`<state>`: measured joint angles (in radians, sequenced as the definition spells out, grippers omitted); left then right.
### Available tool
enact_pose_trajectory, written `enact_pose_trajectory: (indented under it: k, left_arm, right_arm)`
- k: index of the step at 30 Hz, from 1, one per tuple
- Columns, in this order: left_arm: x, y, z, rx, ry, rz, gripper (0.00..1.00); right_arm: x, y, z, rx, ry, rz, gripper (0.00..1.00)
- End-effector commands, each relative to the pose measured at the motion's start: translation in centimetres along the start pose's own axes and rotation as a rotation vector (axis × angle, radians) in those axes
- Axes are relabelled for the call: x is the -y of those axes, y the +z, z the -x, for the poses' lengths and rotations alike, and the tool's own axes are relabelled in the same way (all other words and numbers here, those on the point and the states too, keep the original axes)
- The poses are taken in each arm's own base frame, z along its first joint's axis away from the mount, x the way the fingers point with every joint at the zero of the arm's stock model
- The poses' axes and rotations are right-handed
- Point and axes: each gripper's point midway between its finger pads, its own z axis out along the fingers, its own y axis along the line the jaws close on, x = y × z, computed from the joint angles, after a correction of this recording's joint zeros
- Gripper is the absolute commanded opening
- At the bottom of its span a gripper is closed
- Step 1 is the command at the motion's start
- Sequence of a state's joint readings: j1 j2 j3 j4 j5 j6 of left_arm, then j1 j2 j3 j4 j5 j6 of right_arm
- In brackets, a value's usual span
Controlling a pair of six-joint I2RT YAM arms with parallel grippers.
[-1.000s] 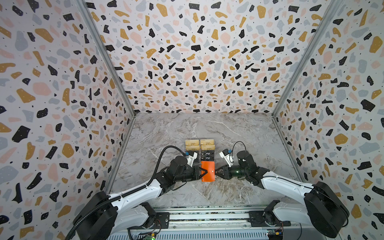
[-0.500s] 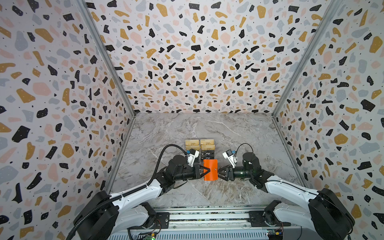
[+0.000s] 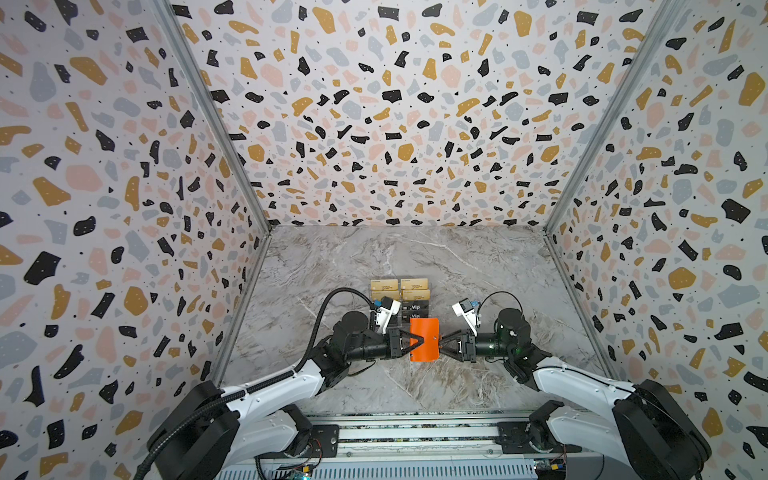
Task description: Put the credit cards into the card holder
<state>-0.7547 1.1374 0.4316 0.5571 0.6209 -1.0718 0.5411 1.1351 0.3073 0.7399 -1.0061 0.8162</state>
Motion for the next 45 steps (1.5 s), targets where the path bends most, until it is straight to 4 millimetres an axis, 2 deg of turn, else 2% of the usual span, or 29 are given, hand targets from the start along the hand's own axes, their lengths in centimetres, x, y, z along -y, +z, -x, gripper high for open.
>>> enact_pose_trajectory:
  k: [1,7,13,16,18,22,25,28,32,35,45]
  left_arm:
    - [0.6,-0.1,0.0,0.001,0.005,-0.049,0.13]
    - [0.9,0.0,0.0,-0.001,0.002,-0.06,0.13]
    - [0.7,0.0,0.0,-0.001,-0.004,-0.049,0.14]
    - [0.5,0.1,0.4,0.007,-0.004,-0.019,0.19]
    - [0.4,0.1,0.9,0.013,0.003,0.017,0.25]
    - [0.5,0.1,1.8,0.014,0.014,0.097,0.45]
    - [0.5,-0.3,2.6,0.018,0.02,0.175,0.54]
    - [0.3,-1.2,3.6,0.037,0.028,0.282,0.57]
    - [-1.8,-3.7,5.4,0.093,0.044,0.564,0.57]
    - [-1.2,-4.5,6.5,0.134,0.085,0.677,0.56]
    - [1.8,-2.6,5.6,0.143,0.274,0.956,0.52]
  right_arm:
    - [-2.8,-0.1,0.7,-0.001,-0.076,0.114,0.39]
    - [-2.8,0.0,0.7,-0.001,-0.076,0.125,0.27]
    - [-2.7,0.1,1.0,0.01,-0.077,0.118,0.07]
    - [-2.1,0.1,0.7,0.007,-0.067,0.1,0.02]
    - [-1.8,0.1,0.6,0.01,-0.061,0.092,0.0]
    - [-1.5,0.2,0.6,0.013,-0.058,0.094,0.0]
    - [-1.3,0.2,0.6,0.016,-0.054,0.097,0.0]
    - [-1.0,0.3,0.6,0.018,-0.049,0.098,0.0]
    - [-0.6,0.5,0.7,0.016,-0.045,0.104,0.0]
    - [-0.3,0.7,0.6,0.01,-0.038,0.107,0.0]
    - [0.9,1.2,1.1,0.014,-0.022,0.067,0.0]
